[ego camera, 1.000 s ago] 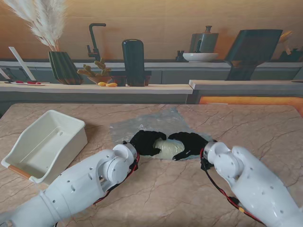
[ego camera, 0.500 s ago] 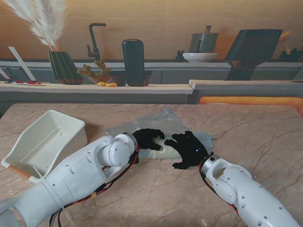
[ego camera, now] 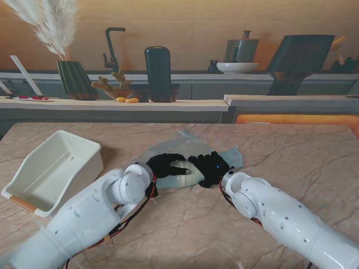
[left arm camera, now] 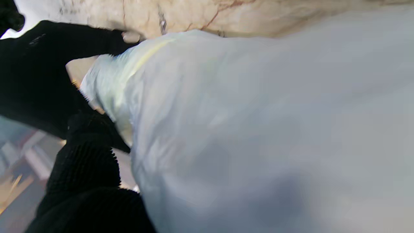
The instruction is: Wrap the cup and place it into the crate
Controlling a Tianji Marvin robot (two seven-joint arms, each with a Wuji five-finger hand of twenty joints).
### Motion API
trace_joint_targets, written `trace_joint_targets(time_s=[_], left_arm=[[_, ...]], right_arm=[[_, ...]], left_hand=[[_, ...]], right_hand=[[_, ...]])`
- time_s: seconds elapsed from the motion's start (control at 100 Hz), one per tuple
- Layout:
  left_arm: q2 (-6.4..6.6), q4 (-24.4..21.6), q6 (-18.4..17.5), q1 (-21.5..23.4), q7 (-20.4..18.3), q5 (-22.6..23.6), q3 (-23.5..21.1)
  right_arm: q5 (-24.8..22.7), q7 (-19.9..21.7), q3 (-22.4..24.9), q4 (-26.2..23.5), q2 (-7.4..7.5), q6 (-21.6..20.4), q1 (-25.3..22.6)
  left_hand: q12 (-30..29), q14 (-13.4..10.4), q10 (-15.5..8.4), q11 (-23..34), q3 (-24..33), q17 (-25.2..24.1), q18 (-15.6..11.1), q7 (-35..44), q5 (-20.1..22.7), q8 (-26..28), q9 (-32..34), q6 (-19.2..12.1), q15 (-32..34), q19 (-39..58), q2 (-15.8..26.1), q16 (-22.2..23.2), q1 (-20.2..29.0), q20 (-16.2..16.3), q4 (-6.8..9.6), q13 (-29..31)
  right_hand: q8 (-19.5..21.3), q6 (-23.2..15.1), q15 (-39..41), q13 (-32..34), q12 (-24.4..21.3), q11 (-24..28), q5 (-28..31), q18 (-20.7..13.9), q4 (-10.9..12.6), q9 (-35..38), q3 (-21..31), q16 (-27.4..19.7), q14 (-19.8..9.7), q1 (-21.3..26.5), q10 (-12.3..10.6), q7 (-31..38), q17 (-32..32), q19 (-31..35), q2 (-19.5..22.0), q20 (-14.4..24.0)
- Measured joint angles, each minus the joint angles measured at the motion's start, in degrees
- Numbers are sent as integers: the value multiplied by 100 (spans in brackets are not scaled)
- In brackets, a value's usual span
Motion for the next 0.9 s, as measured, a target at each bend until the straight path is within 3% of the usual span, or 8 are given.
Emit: trace_joint_targets(time_s=[0.09, 0.2, 0.29, 0.44, 0.54, 0.71, 0.79, 0.9], left_arm=[[99, -464, -325, 534, 476, 562, -358], [205, -1039, -946, 1079, 869, 1615, -776], [326, -1488, -1311, 1384, 1020, 2139, -963], [531, -1787, -1957, 1534, 929, 2841, -1007], [648, -1773, -1895, 1432, 710, 3029, -775], [724, -1262, -1368, 801, 473, 3231, 155], [716, -1032, -1026, 495, 434, 3231, 534], [667, -893, -568, 145, 386, 3204, 938]], right_arm=[[114, 162, -70, 114, -58, -89, 168], [597, 972, 16, 48, -100, -136, 314], [860, 1834, 116, -164, -80, -89, 398], [1501, 2899, 153, -543, 31, 298, 457], [2102, 3383, 79, -586, 76, 538, 593], [2601, 3601, -183, -348, 69, 543, 893], [2971, 3757, -297, -147, 32, 598, 1064], [3101, 3862, -297, -20, -16, 677, 1141]], left_hand=[[-6, 3, 9, -59, -2, -5, 18, 8, 101, 44, -53, 91, -66, -46, -3, -10, 2, 0, 37, -47], [-6, 4, 39, -61, -2, -5, 32, 10, 101, -2, -53, 91, -92, -104, -3, -11, 102, -17, 37, -49], [-26, 4, 41, -62, -4, 26, 56, 11, 104, -5, -51, 91, -129, -135, -129, -35, 239, -15, 37, -49], [-153, 2, 36, -212, -11, 75, 56, 13, 108, -62, -130, 90, -275, -480, -261, -180, 308, -22, 37, -65], [-160, -14, 36, -308, -4, 75, 63, 12, 108, -197, -360, 93, -483, -760, -378, -342, 308, -129, 37, -197], [-256, -192, -13, -452, 71, 53, 47, -199, -139, -338, -679, 232, -661, -1047, -500, -508, 294, -140, 37, -339], [-328, -311, -147, -783, 216, 42, -25, -686, -699, -423, -1091, 70, -751, -1123, -621, -536, 292, -142, 37, -485], [-377, -311, -292, -720, 1678, 144, -25, -702, -861, -405, -1015, -306, -548, -1065, -835, -588, -11, 7, 37, -330]], right_hand=[[-81, -7, 157, 330, 147, -26, 221, -77, -167, 505, 31, 348, 70, -23, -24, 483, 141, 666, -353, -75], [208, -7, 516, 414, 477, -32, 337, -162, -411, 773, 94, 759, 222, -23, 32, 639, 164, 1343, -579, -76], [376, 252, 796, 583, 670, -25, 361, -188, -739, 1047, 85, 848, 344, -23, 156, 838, 215, 1692, -665, 2], [457, 256, 981, 639, 834, -5, 508, -202, -819, 1185, 77, 988, 412, -23, 167, 914, 157, 1834, -773, 133], [531, 221, 1148, 644, 1158, 187, 795, -202, -919, 1211, 78, 1093, 483, -23, 250, 914, 96, 1889, -967, 192], [743, 34, 1294, 646, 1554, 405, 1054, -202, -1031, 1211, -27, 1321, 483, -23, 227, 914, 10, 1790, -1110, 224], [762, 34, 1407, 649, 1816, 512, 1092, -202, -1037, 1211, -69, 1389, 477, -30, 220, 905, -70, 1464, -1117, 183], [541, 34, 1422, 651, 1834, 551, 1312, -209, -1021, 1216, -138, 1383, 324, -115, 116, 696, -208, 1094, -1112, 285]])
